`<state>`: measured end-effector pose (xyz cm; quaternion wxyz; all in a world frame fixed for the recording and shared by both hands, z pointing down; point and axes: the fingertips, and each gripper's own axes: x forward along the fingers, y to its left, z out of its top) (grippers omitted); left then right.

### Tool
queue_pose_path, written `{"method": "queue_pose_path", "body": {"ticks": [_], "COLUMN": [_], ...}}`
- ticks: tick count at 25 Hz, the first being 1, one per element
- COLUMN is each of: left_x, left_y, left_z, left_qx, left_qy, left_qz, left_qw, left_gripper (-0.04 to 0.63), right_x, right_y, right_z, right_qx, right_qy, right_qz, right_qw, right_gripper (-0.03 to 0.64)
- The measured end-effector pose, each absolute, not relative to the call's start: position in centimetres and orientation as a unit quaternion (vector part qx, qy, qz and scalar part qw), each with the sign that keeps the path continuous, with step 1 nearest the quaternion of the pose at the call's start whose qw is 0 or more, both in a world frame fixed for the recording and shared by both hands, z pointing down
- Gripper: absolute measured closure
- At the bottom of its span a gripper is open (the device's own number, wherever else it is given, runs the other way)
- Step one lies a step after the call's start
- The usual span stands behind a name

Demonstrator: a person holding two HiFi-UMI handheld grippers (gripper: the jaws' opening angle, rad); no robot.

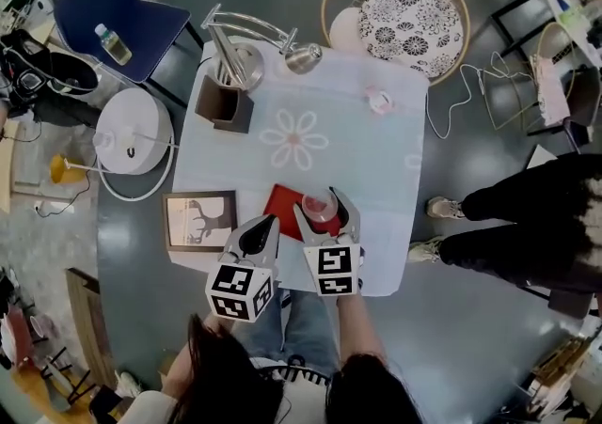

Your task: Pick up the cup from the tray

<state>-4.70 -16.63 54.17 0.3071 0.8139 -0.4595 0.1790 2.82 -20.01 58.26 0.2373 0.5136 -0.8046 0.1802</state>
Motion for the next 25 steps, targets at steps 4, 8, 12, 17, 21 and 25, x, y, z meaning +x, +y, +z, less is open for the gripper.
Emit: {"method": "queue_pose_path", "body": {"ticks": [4, 8, 12, 17, 21, 25], "left_x": [-4.3, -3.7, -3.5, -3.1, -3.1, -3.9], "left_y": [-17.1, -17.4, -18.2, -19.3, -20.3, -20.6], "left_z": [54.4, 54.6, 54.6, 55.1, 55.4, 55.7], "left_qx": [0.807, 0.803, 0.795, 0.793, 0.789, 0.786], "left_qy": [-0.470, -0.473, -0.482, -0.482, -0.485, -0.483], "left_qz": [0.181, 0.182, 0.185, 0.187, 0.178, 0.183], "left_qw": [0.309, 0.314, 0.320, 0.323, 0.333, 0.340], "left_gripper": [0.595, 0.595, 0.595, 0.595, 0.595, 0.595], "right_x": [4.5, 5.8, 6.6, 7.3, 7.6, 7.9], "right_y": [-21.4, -22.2, -22.8, -23.9, -24.6, -24.7], "right_z": [58.3, 58.9, 60.0, 61.0, 61.5, 62.1], "right_qx": [0.517, 0.521, 0.524, 0.525, 0.529, 0.535], "right_qy": [-0.803, -0.800, -0.795, -0.796, -0.795, -0.793], "right_qz": [0.178, 0.181, 0.188, 0.184, 0.183, 0.184], "right_qw": [0.236, 0.238, 0.242, 0.239, 0.234, 0.227], "right_gripper": [0.295, 0.295, 0.296, 0.295, 0.296, 0.295]}}
